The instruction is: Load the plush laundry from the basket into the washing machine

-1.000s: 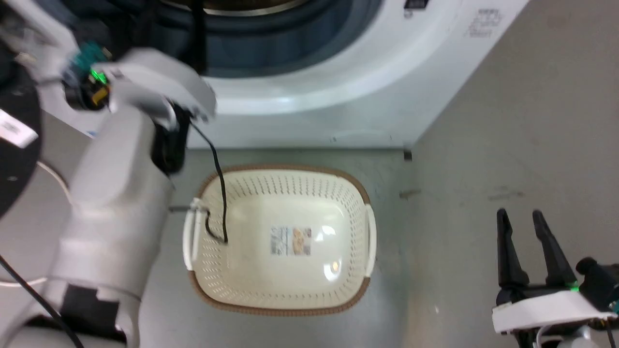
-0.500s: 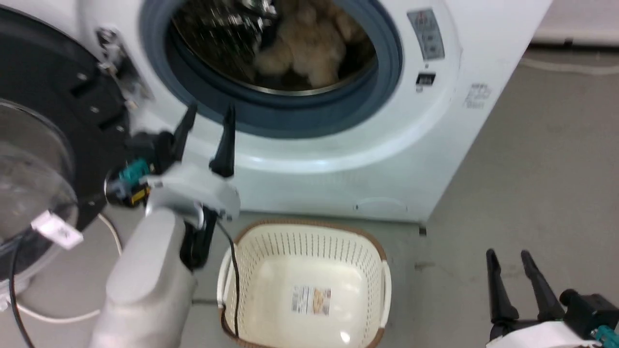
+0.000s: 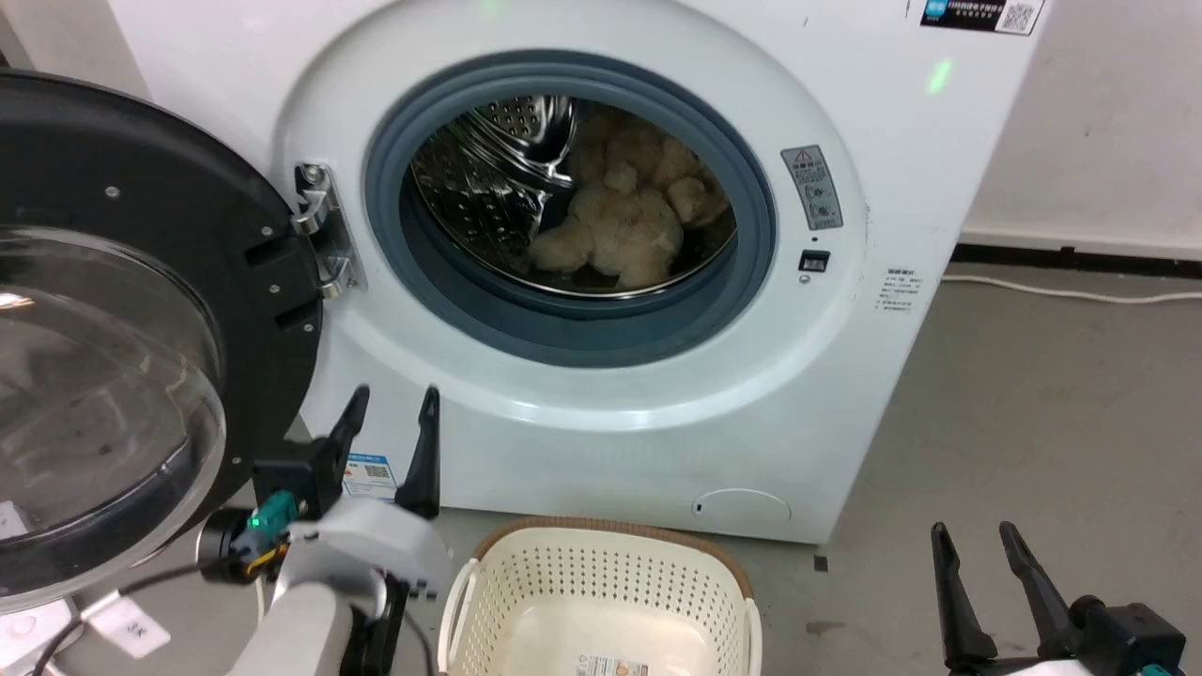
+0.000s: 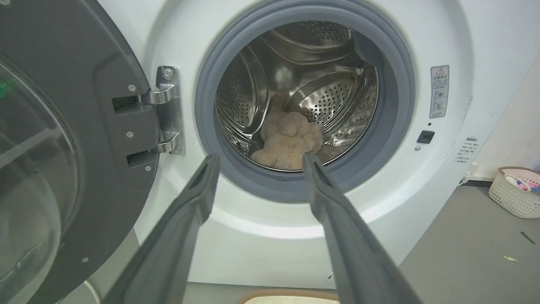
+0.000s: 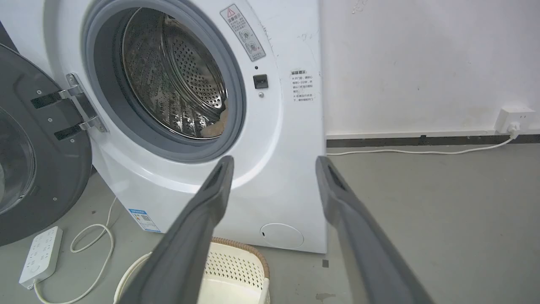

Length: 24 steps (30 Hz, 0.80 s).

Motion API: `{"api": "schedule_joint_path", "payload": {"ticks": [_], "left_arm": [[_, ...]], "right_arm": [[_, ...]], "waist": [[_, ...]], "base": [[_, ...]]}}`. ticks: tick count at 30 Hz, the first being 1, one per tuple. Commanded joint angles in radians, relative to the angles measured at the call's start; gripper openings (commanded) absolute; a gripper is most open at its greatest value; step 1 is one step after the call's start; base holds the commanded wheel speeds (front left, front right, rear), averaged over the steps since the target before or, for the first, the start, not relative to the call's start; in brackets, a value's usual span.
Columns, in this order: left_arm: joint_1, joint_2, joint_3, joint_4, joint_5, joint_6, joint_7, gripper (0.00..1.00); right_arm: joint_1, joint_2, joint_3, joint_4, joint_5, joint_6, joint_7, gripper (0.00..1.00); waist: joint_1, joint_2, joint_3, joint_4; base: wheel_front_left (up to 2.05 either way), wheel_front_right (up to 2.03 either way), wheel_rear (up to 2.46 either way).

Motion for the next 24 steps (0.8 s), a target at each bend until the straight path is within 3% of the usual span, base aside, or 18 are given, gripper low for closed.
{"api": "schedule_joint_path", "payload": {"ticks": [1,24], "left_arm": [[0.041,0.014,-0.004,-0.026,0.015,0.011,0.009,1.0],[0.271,0.066,-0.031,-0.179,0.0,0.072,0.13,1.0]], "right_arm": [[0.018,0.0,-0.001,-0.009,-0.005,-0.001,-0.004,1.0],[0.069,0.0,-0.044,0.004,-0.031,-0.001,-0.004,1.0]], "waist": [[0.0002,0.0,-0.012,0.005],[0.0002,0.0,-0.05,0.008]], "base": [[0.0,0.0,0.0],[0.0,0.0,0.0]]}}
